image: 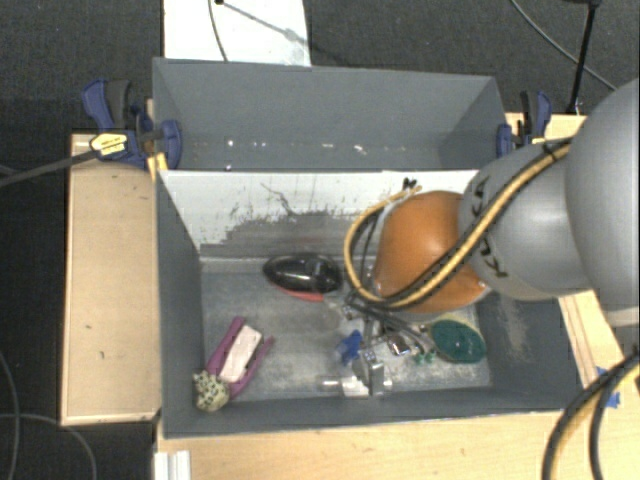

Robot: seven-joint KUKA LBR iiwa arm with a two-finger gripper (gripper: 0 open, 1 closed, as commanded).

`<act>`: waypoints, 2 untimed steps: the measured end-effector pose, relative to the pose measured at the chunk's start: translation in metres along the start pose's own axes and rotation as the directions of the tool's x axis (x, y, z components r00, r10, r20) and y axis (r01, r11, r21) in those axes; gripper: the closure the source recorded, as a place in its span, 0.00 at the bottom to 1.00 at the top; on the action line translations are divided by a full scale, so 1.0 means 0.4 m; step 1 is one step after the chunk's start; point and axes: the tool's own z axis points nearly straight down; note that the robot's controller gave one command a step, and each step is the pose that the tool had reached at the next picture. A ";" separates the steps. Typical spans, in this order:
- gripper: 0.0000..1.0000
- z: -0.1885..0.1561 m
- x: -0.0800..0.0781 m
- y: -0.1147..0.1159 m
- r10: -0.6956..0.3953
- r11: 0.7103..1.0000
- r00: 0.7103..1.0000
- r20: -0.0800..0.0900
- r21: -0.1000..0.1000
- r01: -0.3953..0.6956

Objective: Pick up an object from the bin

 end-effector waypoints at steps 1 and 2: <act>1.00 0.000 -0.001 0.000 0.003 1.000 1.000 0.000 0.000 -0.003; 1.00 -0.059 -0.004 -0.001 0.006 1.000 1.000 -0.003 0.000 -0.006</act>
Offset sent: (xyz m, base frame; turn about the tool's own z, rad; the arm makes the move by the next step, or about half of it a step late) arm 0.0000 0.0000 0.0000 0.0000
